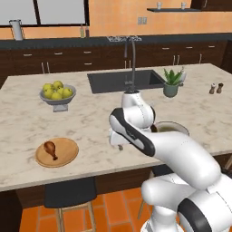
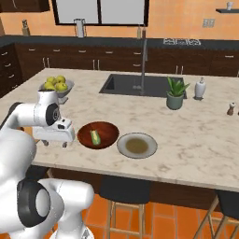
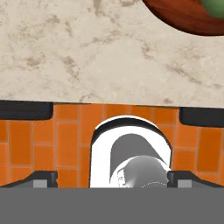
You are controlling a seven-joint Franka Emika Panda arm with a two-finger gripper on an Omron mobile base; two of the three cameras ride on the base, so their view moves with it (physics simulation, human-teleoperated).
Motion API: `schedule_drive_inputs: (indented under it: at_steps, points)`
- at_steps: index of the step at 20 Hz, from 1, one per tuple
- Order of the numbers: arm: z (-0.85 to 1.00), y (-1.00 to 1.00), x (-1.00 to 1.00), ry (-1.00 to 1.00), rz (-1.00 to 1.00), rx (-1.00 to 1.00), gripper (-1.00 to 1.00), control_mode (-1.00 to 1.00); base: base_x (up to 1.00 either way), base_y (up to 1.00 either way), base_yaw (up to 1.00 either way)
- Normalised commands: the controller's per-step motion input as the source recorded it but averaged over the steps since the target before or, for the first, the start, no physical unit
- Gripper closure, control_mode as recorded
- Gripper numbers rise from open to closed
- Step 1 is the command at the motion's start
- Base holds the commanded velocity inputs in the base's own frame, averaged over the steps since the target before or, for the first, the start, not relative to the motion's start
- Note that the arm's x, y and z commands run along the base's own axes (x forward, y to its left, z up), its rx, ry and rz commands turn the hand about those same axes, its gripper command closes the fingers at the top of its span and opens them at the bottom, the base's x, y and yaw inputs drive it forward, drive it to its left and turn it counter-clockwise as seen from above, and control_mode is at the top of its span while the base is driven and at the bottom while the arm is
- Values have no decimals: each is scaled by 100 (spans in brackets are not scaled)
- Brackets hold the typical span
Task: Pick the chicken drumstick and corn from their plates and place them in the bowl. Then put the bowl in the fridge.
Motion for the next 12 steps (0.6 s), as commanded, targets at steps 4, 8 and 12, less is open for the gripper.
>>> schedule_drive_inputs:
  at_steps: [4,8,12]
  points:
    - [0,0,0,0,0,0,-100,100,11,28,-2]
    - [0,0,0,0,0,0,-100,100,1,72,-7]
    - [0,0,0,0,0,0,-100,100,1,65,-7]
